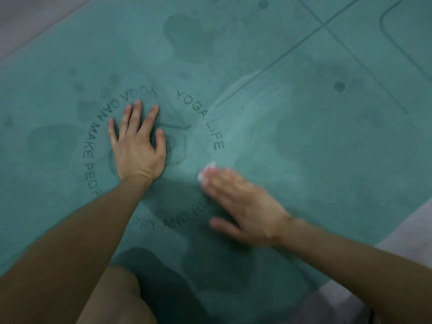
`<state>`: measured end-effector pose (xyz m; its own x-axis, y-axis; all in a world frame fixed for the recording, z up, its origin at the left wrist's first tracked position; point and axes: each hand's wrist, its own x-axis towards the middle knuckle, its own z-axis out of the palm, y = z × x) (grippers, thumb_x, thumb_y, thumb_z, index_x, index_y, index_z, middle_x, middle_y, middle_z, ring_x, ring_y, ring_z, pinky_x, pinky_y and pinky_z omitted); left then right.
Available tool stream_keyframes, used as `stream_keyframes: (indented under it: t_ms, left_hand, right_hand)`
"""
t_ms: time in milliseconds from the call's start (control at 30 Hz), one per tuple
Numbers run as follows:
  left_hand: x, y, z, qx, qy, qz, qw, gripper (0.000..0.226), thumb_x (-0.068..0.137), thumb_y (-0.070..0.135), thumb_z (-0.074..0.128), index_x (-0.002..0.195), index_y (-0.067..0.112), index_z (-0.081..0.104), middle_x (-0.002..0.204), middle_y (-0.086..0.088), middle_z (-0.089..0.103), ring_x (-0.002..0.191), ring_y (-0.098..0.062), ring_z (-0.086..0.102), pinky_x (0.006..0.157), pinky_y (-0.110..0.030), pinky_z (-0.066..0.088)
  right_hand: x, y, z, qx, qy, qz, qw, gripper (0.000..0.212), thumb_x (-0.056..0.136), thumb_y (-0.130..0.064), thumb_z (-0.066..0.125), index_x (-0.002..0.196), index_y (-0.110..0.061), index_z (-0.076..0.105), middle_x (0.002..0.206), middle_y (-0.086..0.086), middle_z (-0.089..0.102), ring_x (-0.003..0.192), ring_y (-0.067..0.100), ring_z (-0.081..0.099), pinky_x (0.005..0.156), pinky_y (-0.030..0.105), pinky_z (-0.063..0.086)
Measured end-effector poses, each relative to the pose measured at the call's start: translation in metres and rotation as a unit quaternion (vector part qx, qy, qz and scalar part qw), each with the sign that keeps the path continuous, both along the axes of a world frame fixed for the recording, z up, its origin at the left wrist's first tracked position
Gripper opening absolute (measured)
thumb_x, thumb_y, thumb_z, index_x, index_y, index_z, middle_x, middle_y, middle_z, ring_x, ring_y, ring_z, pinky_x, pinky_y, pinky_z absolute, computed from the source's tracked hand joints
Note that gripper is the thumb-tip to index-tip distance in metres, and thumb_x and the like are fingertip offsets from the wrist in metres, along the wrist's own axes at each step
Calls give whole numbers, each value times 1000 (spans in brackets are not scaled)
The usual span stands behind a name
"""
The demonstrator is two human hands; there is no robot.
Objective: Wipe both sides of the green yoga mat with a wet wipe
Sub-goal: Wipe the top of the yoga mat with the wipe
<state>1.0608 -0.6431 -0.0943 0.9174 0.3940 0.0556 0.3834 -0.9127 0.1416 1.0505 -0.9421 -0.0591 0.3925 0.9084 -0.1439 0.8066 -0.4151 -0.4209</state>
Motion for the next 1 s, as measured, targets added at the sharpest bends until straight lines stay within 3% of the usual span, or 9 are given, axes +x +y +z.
stream_keyframes:
  t_ms: [100,233,300,433,533,733,800,933,1000]
  left_hand:
    - [-1,0,2,4,-7,1,1000,55,109,50,33,163,39,32,175,4,21,162,-15,12,130,-57,6]
    - [2,-3,2,3,-6,-4,1000,55,109,50,33,163,39,32,175,4,22,162,-15,12,130,-56,6]
    - [2,-2,4,5,-7,-4,1000,55,109,50,33,163,39,33,175,4,22,162,-15,13,131,-56,6]
    - [2,-4,4,26,-19,-3,999,52,108,48,38,158,35,42,168,-2,35,155,-24,28,129,-53,14]
    - [-4,-9,8,39,-22,-2,999,49,108,47,40,151,28,52,154,-7,48,140,-30,43,122,-51,28]
    - [-61,-77,21,6,-42,46,998,45,106,46,48,142,22,58,144,-6,54,133,-29,49,124,-52,23]
    - [-78,-108,13,-4,-35,58,998,48,105,45,49,147,21,56,153,-6,50,142,-28,44,125,-56,20]
    - [-90,-123,-5,5,-32,73,997,56,103,42,50,155,22,49,167,-6,38,157,-26,30,127,-58,17]
    - [-91,-121,-4,13,-31,75,997,56,103,43,50,155,22,48,167,-6,37,157,-26,29,127,-58,16]
  right_hand:
    - [26,-15,-2,18,-50,64,997,73,110,-54,39,167,-13,20,175,4,15,163,19,5,132,46,14]
    - [122,-32,4,-74,-86,-362,925,80,109,-64,15,168,-11,5,177,7,3,163,20,-5,132,45,5]
    - [113,-23,4,-72,-71,-400,911,85,108,-66,14,167,-7,2,176,10,-1,162,22,-11,132,43,1]
    - [1,-8,1,-23,-47,-48,997,84,109,-63,29,167,-6,8,176,9,0,163,23,-9,132,45,10]
    - [2,-35,2,-18,-80,62,995,76,111,-58,28,169,-14,9,177,2,2,163,17,-6,132,43,9]
    - [93,-65,2,-37,-61,-428,901,79,107,-64,21,169,-14,14,176,3,9,163,17,-1,132,44,6]
    - [60,-43,0,-22,-38,-351,935,83,107,-65,26,168,-12,11,176,6,7,163,18,-4,132,45,7]
    - [-3,-45,-3,-13,-70,96,993,77,110,-59,30,168,-13,13,176,4,8,163,18,-1,132,44,8]
    - [37,-62,-7,-23,-118,12,993,70,112,-53,27,169,-15,12,176,4,8,163,18,2,132,45,9]
